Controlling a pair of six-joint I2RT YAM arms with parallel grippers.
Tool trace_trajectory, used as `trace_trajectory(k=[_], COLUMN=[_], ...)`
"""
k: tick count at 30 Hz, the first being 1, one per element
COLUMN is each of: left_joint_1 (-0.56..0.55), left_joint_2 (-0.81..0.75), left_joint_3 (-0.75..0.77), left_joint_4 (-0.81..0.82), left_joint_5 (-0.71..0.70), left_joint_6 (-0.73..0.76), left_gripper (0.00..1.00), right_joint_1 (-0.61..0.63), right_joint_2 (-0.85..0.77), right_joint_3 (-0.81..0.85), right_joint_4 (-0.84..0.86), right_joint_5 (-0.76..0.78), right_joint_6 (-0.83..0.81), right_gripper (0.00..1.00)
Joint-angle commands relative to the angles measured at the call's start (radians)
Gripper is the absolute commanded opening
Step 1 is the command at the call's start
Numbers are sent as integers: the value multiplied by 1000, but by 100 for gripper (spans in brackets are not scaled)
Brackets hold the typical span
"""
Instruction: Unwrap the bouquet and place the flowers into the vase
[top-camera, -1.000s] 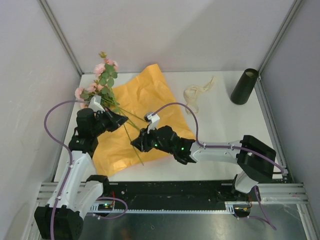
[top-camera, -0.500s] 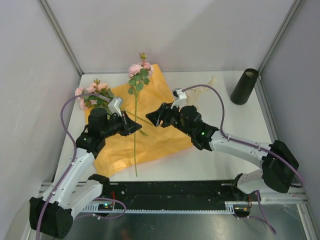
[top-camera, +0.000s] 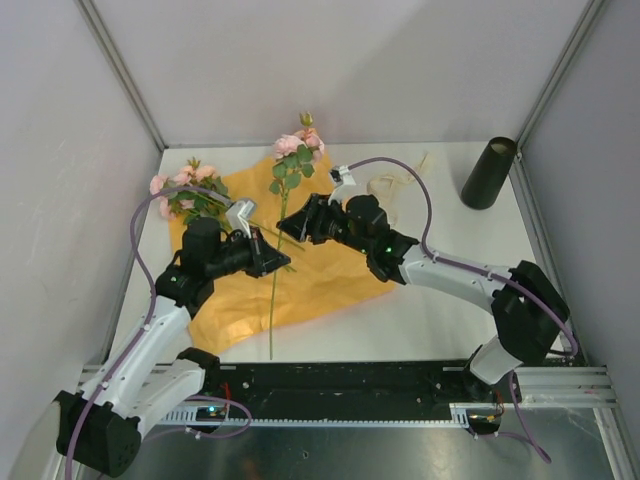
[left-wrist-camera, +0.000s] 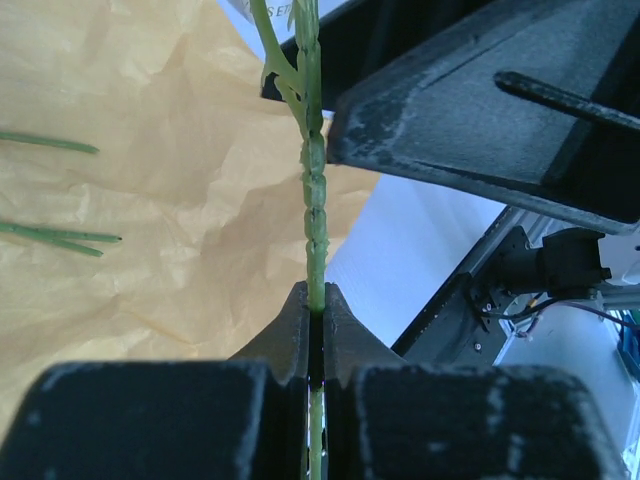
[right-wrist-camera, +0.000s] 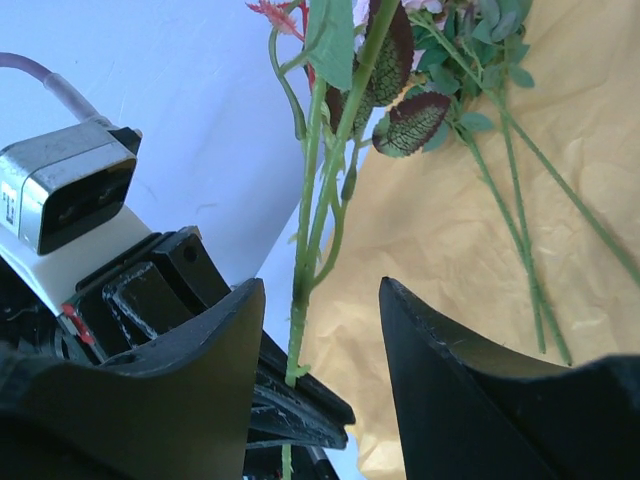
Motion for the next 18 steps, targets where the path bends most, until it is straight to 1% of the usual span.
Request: trace_trajectory(k=[1,4,6,8,9,10,11,12,13,14,15,16,18], left_joint_1=[-14,-18,-21,-23,-26,-27,-27,-27,-27,-27,-26,-26,-27], left_joint_2=[-19,-16,-15,-17,-19,-22,-27,-32,-39,-45,-54,-60,-77], left_joint_3=[41,41,42,43,42,41,40,39,39,40,42,43,44], left_joint_4=[17,17,17,18,18,17,16,12,7,2,-4,-9,-25], left_joint_5=[38,56,66,77,78,76,67,58,48,41,32,24,1], left_joint_6=[32,30,28,26,25,22,17,10,5,2,2,3,12], left_gripper=[0,0,0,3,6,18,31,49,64,82,91,95,99], right_joint_1=[3,3,0,-6,-9,-16,-23,-34,-45,-62,-84,-106,-160], right_joint_2=[31,44,48,46,44,38,30,15,0,-25,-48,-78,-140], right_joint_3=[77,100,111,115,116,116,116,116,116,116,116,116,116], right_joint_4=[62,62,59,63,65,67,68,67,58,48,31,18,-12], right_joint_5=[-29,-32,-36,-43,-48,-53,-60,-63,-59,-53,-43,-35,-20], right_joint_6=[37,34,31,27,24,18,11,-2,-15,-38,-61,-94,-159], right_gripper=[52,47,38,24,12,6,3,1,1,0,0,0,0])
